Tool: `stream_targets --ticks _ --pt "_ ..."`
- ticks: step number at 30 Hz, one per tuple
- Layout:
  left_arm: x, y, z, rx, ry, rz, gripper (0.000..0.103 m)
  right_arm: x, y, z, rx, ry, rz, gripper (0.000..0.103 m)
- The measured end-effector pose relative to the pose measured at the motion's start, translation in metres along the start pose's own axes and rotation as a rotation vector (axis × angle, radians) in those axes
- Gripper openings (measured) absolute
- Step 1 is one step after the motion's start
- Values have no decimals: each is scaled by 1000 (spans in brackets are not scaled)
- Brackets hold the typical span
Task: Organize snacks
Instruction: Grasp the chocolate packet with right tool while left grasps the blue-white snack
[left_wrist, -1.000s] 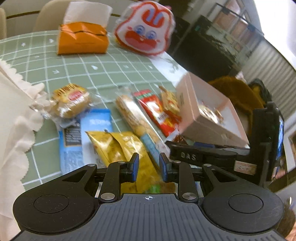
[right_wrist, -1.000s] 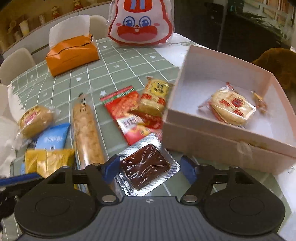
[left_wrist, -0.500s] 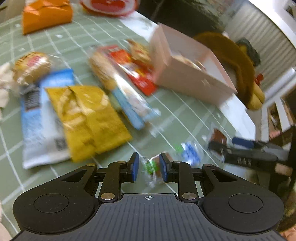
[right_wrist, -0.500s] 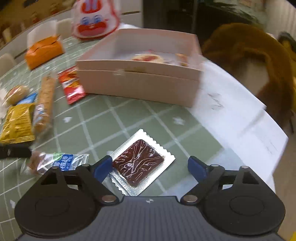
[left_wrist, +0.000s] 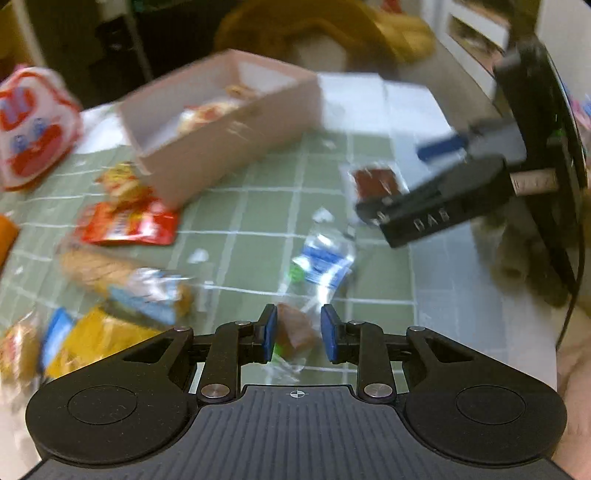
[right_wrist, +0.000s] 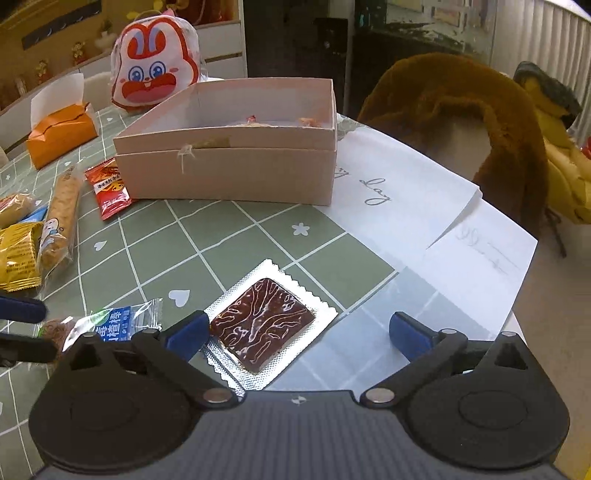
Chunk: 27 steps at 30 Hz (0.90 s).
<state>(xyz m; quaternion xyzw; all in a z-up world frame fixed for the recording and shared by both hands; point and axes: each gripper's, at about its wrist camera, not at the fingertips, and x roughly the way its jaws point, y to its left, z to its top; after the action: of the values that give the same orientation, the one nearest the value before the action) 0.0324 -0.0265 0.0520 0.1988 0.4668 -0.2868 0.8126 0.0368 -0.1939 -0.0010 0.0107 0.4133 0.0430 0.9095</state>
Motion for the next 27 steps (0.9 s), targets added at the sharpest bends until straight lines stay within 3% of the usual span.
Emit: stream_targets --ticks 3,4,10,21,25,27 --pt "4 -3 0 42 -4 -34 52 -1 -1 -5 -4 -32 3 103" --pt "4 -2 2 41 5 -46 53 -2 0 -6 -3 -39 2 103" --pt "14 15 4 -55 21 26 49 -1 0 -6 1 -48 -2 103" --pt "23 30 8 -237 -21 -3 44 1 2 -6 16 -49 -21 103" --pt "23 28 7 -296 -32 27 42 0 2 -7 21 -48 -26 103" --pt "23 25 6 -309 -24 91 42 -1 2 -7 25 -44 -29 103"
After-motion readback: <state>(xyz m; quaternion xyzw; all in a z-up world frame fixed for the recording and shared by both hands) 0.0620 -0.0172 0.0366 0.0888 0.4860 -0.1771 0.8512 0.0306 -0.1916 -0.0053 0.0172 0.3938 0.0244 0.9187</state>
